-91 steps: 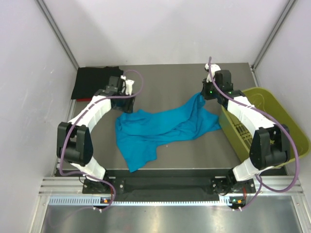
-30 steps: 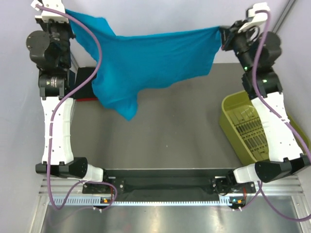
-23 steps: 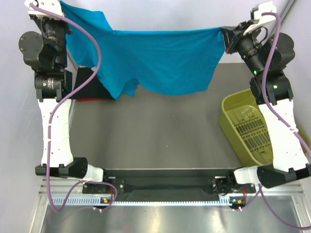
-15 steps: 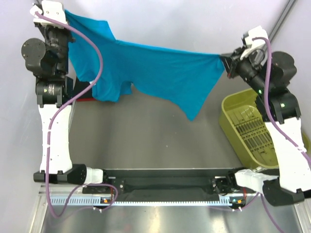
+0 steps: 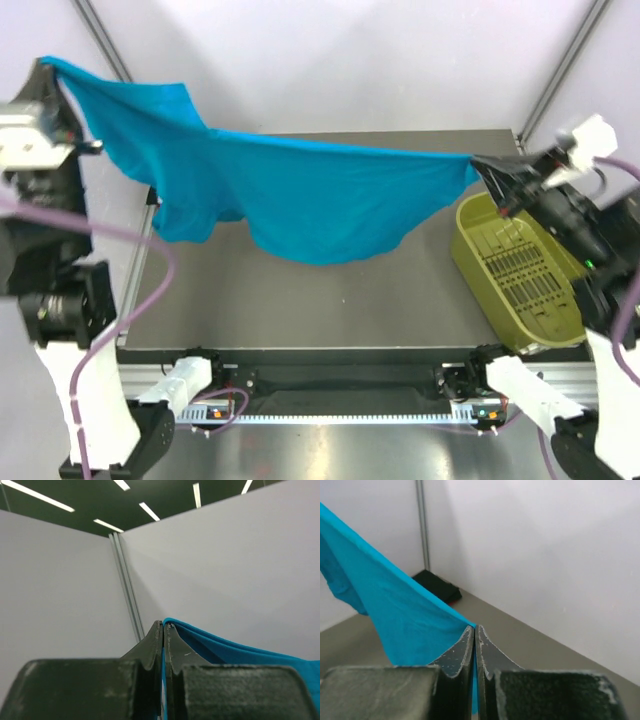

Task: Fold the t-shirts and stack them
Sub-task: Flatten the tshirt out

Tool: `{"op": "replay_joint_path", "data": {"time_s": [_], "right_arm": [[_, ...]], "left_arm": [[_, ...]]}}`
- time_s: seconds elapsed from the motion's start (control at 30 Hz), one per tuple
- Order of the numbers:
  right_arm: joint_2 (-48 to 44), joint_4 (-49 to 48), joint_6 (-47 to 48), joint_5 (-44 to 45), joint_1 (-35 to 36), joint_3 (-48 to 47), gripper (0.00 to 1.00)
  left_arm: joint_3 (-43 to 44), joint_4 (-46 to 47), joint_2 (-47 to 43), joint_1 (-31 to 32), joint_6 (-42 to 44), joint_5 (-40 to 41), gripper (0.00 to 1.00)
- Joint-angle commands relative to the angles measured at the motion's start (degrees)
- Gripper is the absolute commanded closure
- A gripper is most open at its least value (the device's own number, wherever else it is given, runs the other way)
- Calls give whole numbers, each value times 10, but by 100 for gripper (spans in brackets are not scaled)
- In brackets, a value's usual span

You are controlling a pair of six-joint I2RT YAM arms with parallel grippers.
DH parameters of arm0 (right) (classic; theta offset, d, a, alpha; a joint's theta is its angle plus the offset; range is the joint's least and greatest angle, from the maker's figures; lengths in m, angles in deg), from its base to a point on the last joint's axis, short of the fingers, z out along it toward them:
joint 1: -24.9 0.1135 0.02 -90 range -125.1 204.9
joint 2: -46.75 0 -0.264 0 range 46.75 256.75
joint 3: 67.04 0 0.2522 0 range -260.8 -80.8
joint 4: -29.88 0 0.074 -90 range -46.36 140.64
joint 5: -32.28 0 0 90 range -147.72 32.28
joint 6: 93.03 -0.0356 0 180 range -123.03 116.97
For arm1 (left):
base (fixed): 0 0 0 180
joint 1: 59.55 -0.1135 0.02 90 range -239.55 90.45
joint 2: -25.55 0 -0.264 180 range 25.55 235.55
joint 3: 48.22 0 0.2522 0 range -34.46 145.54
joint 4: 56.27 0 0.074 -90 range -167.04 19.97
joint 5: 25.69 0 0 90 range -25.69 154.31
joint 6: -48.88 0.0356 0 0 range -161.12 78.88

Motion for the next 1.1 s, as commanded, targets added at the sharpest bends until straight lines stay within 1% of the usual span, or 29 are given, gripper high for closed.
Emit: {"op": "replay_joint_path", "data": {"time_s": [0.0, 0.07, 0.17, 0.2, 0.27, 0.3, 0.33, 0.37, 0.4, 0.43, 0.5, 0.53, 0.57, 0.6, 0.63, 0.7, 0.73, 0.8, 0.83, 0.9, 0.93, 0.97, 1.0, 1.07], "right_arm": [[-51, -22, -49, -27, 5, 4, 100], [-68, -26, -54, -25, 6, 15, 100], [-60, -25, -48, -16, 5, 28, 100], [-55, -25, -44, -3, 6, 35, 100], [-41, -32, -31, 19, 5, 67, 100], [-38, -38, -29, 27, 6, 81, 100], [-32, -47, -27, 34, 6, 97, 100], [-30, -61, -27, 52, 5, 132, 100], [-25, -82, -10, 61, 5, 146, 100], [-12, -94, -8, 68, 5, 160, 100], [9, -128, 3, 93, 5, 193, 100], [34, -140, 7, 100, 5, 203, 100], [48, -154, 13, 113, 4, 222, 100], [62, -172, 15, 118, 5, 233, 100], [93, -211, 16, 121, 4, 243, 100], [131, -256, 24, 134, 3, 267, 100], [172, -302, 27, 138, 2, 272, 100], [212, -348, 39, 151, -1, 279, 100], [255, -385, 43, 152, -7, 276, 100], [300, -417, 67, 157, -12, 256, 100], [345, -431, 72, 158, -21, 246, 100], [369, -450, 75, 158, -26, 219, 100], [416, -456, 76, 155, -38, 203, 100], [457, -474, 72, 144, -49, 156, 100]], "left_arm": [[30, -10, -3, -3, 12, 11, 100], [38, -4, 2, -3, 33, 15, 100], [41, 5, 25, -3, 61, 6, 100], [39, 8, 32, -3, 64, -14, 100], [8, 38, 46, -3, 66, -48, 100], [-35, 53, 49, -2, 65, -71, 100], [-60, 71, 52, -2, 62, -76, 100], [-85, 119, 55, -3, 53, -79, 100], [-109, 141, 59, -3, 51, -84, 100], [-155, 157, 70, -3, 48, -92, 100], [-199, 202, 83, -3, 41, -102, 100], [-245, 219, 97, -2, 39, -113, 100], [-268, 241, 105, -3, 38, -114, 100], [-310, 280, 115, -3, 36, -115, 100], [-329, 303, 136, -3, 33, -114, 100], [-364, 352, 167, -3, 33, -91, 100], [-369, 360, 203, -3, 37, -86, 100], [-372, 373, 242, -3, 47, -78, 100], [-372, 395, 278, -3, 49, -76, 100], [-361, 421, 313, -3, 54, -67, 100], [-352, 438, 350, -3, 58, -67, 100], [-340, 443, 371, -3, 68, -64, 100], [-312, 448, 411, -3, 73, -62, 100], [-285, 471, 450, -3, 90, -57, 100]]}}
